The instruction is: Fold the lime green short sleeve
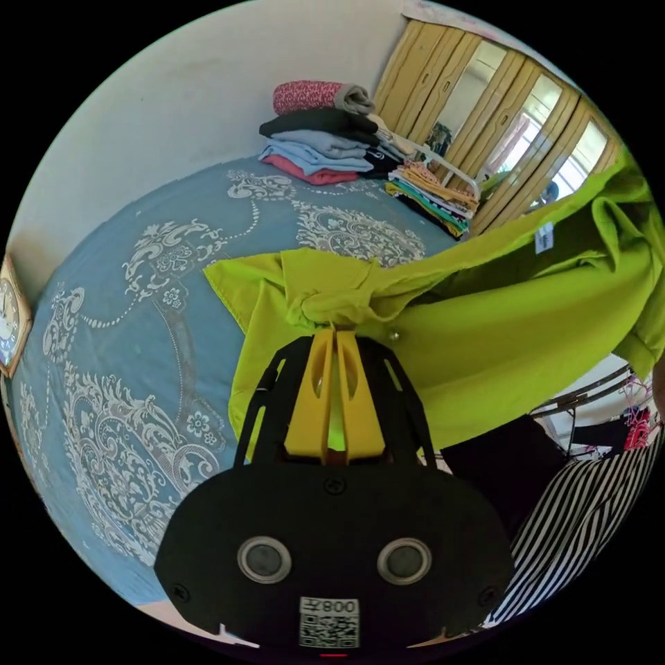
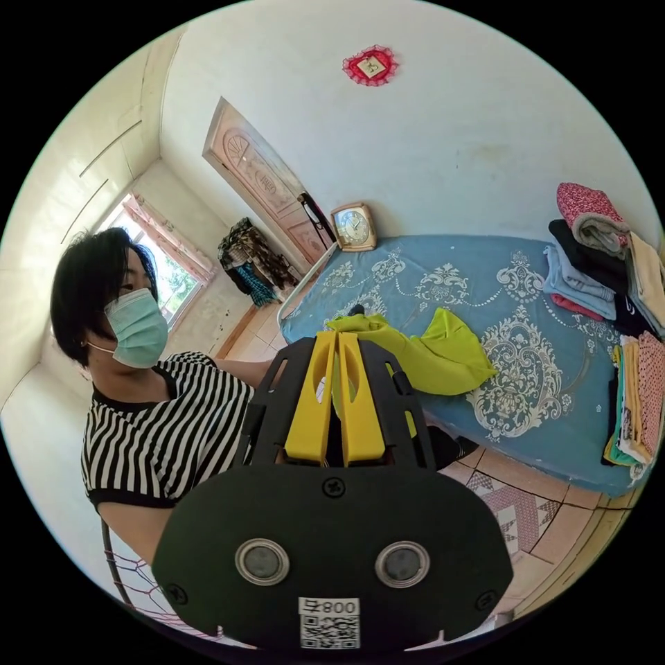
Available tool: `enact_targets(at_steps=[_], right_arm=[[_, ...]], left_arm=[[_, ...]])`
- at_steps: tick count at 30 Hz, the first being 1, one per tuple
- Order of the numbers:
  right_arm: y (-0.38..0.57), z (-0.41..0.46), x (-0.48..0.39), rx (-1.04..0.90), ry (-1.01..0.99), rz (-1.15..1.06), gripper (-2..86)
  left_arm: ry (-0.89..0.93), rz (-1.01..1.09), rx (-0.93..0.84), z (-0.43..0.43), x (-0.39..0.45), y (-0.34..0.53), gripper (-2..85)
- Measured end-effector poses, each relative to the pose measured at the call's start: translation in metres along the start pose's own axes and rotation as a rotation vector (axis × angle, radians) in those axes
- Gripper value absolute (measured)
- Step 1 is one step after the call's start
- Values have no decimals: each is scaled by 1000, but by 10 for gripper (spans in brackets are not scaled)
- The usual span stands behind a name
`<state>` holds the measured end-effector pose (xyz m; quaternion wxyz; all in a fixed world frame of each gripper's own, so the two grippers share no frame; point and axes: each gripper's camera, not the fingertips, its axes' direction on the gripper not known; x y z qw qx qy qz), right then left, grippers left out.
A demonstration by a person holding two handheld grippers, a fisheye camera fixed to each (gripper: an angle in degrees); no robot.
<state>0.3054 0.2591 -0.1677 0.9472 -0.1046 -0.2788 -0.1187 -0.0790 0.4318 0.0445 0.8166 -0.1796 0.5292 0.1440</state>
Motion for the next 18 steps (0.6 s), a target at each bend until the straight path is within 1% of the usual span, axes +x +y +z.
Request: enact_targets(at_steps=[3,7,9,14,18], right_arm=[[13,-12,1,51,1,8,2],[27,-33,-6,126,14,-25,2],[32,-43,-12,167,19,-52,2],[44,-72,-31,271,20,-155,2],[48,-87,-44,325,23,-227,2]], left_arm=[[-5,-42,116,-44,11,20,6],[-64,-69,303,-130,31,53,2],[-118,-68,384,-173,46,70,2],[-342,-24,609,-294,108,130,2],[-481,34,719,-358,159,168,2]])
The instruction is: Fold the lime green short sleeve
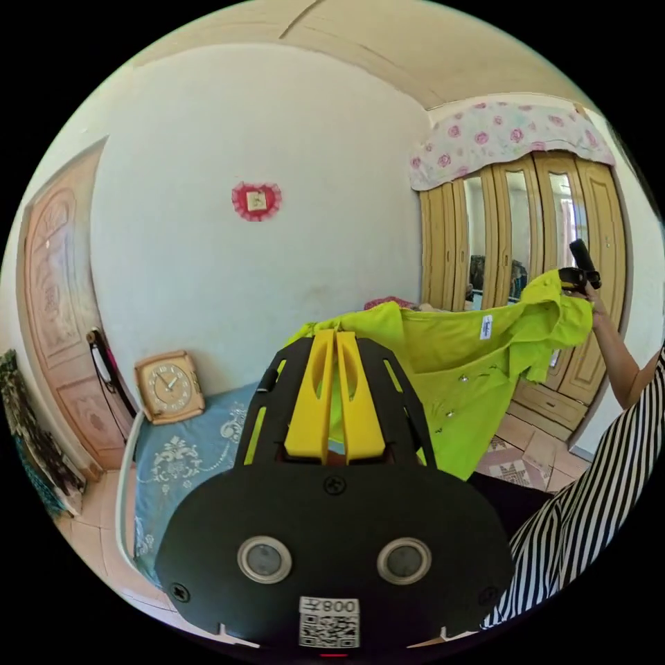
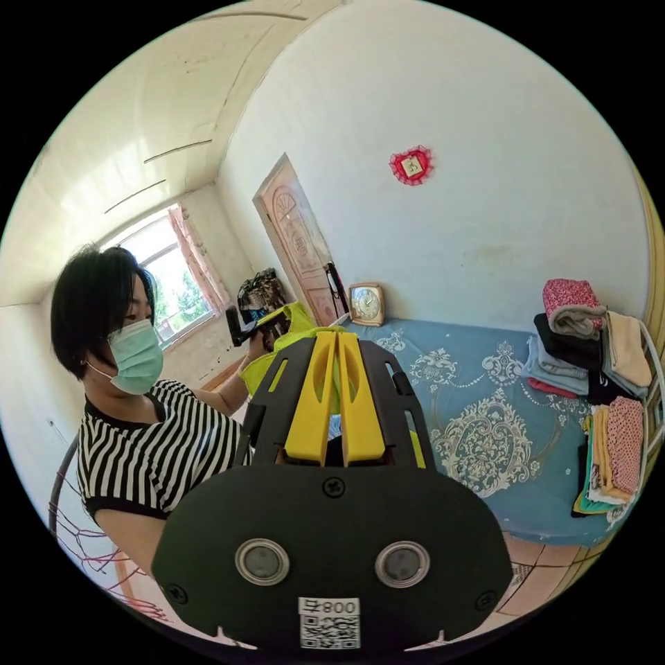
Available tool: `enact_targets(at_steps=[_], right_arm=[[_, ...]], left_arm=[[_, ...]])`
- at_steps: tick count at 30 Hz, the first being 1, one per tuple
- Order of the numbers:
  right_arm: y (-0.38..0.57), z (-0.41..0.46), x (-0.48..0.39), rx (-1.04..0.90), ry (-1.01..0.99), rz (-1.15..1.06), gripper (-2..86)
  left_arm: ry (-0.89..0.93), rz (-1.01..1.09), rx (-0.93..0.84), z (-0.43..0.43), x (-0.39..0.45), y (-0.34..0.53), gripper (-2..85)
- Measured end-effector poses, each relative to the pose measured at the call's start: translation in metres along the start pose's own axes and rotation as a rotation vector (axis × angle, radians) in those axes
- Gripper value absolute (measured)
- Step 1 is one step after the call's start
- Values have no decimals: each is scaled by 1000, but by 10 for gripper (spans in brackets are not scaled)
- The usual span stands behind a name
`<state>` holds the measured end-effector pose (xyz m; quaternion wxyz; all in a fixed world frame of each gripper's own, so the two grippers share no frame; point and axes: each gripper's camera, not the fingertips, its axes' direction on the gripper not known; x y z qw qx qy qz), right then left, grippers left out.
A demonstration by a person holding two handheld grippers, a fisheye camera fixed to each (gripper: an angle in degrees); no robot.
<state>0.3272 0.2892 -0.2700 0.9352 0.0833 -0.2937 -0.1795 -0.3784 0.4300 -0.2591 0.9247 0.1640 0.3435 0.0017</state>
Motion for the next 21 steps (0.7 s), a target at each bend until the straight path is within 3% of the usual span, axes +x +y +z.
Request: enact_targets(at_steps=[5,11,21], right_arm=[[-8,-14,-10,52,-14,-85,2],[-22,-7,-5,61,10,-158,2],[-66,56,85,-9,30,-117,2]], left_arm=[[-132,85,97,-93,20,-18,2],[-215,123,126,-146,21,-29,2],[-286,154,28,-115,-34,-47,2]])
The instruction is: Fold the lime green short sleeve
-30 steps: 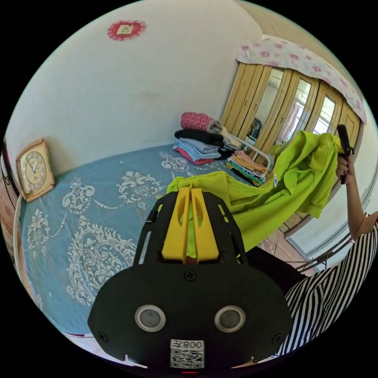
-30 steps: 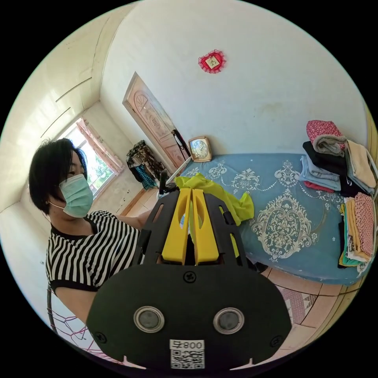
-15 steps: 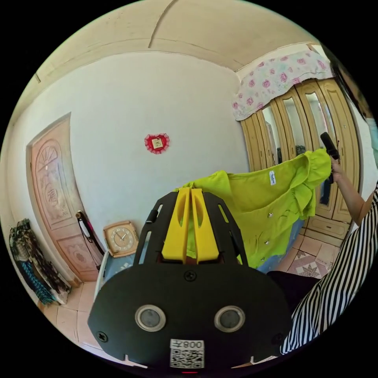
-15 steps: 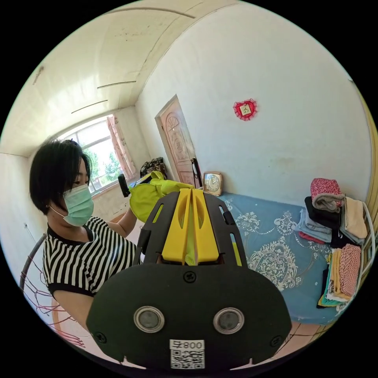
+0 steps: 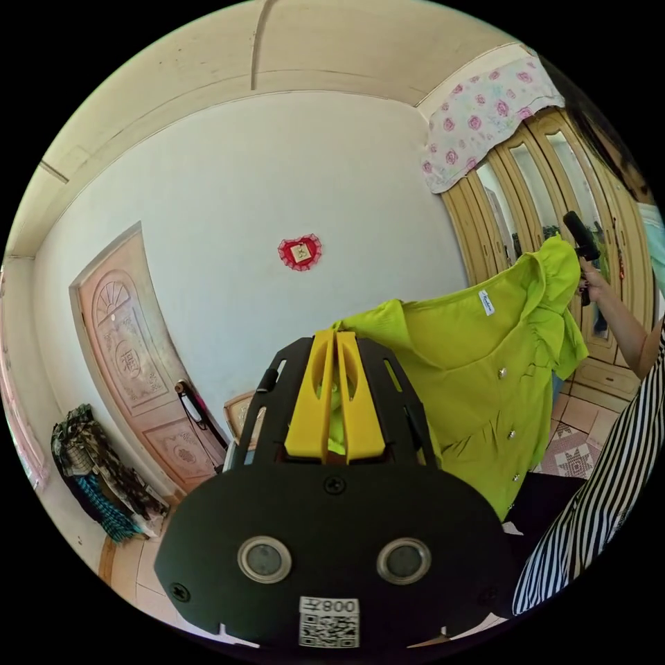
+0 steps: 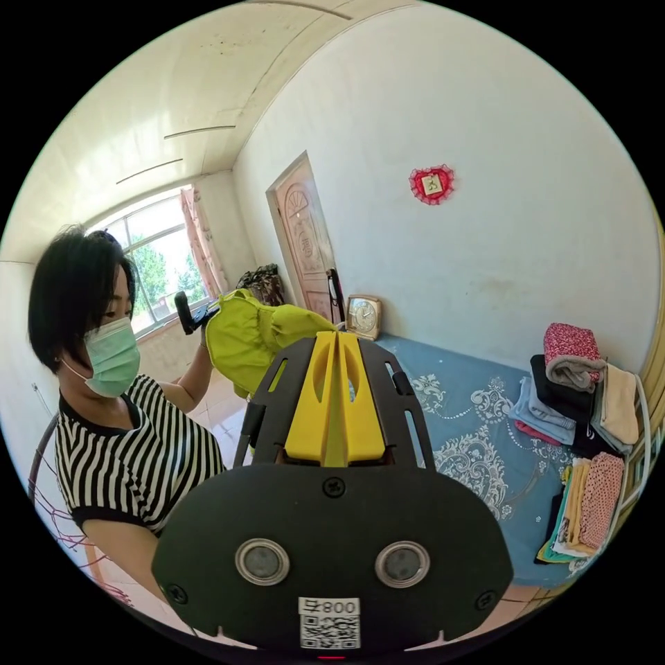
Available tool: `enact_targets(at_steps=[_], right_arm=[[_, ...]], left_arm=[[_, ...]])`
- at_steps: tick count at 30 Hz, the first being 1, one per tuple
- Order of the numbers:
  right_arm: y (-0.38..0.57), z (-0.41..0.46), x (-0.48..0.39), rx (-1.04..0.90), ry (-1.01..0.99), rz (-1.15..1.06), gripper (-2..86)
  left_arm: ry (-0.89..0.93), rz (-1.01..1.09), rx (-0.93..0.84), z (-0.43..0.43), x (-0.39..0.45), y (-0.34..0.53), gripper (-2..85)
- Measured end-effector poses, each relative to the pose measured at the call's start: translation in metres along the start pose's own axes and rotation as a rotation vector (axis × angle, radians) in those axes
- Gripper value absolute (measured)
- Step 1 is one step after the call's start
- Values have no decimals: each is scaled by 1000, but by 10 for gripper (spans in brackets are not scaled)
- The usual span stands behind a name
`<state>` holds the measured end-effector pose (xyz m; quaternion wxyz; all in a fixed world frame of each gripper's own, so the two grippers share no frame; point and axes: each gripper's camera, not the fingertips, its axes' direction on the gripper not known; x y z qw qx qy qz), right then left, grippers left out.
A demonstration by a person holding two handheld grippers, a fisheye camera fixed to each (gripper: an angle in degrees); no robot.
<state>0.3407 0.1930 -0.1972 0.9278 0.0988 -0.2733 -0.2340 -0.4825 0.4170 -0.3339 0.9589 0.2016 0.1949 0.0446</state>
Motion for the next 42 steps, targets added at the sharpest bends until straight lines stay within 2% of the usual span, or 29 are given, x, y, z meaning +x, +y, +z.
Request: enact_targets(at_steps=[6,12,17,20,22,25,34,40,42], right_arm=[[-39,94,118,-149,67,86,3],[-61,234,295,-325,91,285,7],[-24,365,464,-434,80,604,32],[21,402,525,-471,90,746,59],[49,408,548,-477,96,782,73],[101,394,564,-459,1,815,77],[256,326,507,-554,-105,992,88],[305,337,504,-606,-22,1043,91],[316,346,513,-602,-54,1069,92]], left_arm=[[53,-75,-163,130,-56,8,3],[84,-189,-371,324,-115,40,7],[93,-352,-662,520,-162,113,27],[143,-455,-762,580,-185,164,53],[202,-486,-791,594,-198,193,70],[310,-570,-831,586,-221,244,88],[498,-1043,-1020,485,-263,383,116],[610,-1224,-1043,511,-274,418,123],[628,-1284,-1018,528,-282,425,115]])
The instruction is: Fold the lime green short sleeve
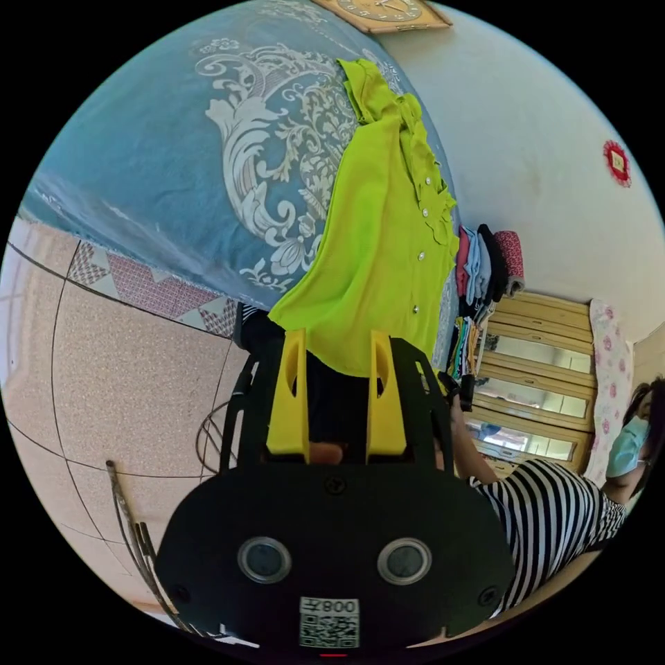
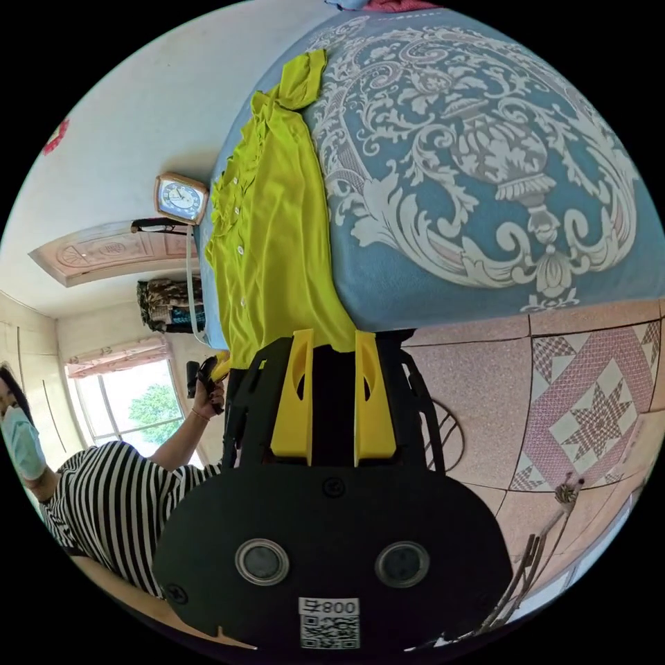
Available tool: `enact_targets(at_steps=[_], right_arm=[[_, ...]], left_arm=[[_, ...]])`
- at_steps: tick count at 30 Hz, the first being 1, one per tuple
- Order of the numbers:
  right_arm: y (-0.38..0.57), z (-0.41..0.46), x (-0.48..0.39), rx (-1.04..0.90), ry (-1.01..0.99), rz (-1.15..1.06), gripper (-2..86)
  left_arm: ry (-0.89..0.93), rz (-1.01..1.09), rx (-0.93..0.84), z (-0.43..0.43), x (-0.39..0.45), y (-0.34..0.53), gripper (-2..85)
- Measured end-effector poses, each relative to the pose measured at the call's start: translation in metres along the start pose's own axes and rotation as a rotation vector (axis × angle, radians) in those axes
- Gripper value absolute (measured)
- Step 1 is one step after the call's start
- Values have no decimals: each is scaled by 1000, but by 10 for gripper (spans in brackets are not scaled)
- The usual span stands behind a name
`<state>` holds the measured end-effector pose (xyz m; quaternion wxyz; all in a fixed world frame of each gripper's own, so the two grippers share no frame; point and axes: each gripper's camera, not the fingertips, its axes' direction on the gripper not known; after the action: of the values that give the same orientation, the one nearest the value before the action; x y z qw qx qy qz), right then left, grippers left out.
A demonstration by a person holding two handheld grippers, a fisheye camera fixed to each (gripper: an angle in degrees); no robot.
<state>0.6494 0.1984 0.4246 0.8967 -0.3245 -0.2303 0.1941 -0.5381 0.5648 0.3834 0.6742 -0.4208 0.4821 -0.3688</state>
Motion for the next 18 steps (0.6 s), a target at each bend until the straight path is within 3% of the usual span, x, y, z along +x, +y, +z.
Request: enact_targets(at_steps=[7,18], right_arm=[[-28,4,33,40,-137,76,15],[-23,-80,32,133,-278,-97,1]], left_arm=[[77,11,7,2,13,-71,24],[194,143,106,-42,69,-111,5]])
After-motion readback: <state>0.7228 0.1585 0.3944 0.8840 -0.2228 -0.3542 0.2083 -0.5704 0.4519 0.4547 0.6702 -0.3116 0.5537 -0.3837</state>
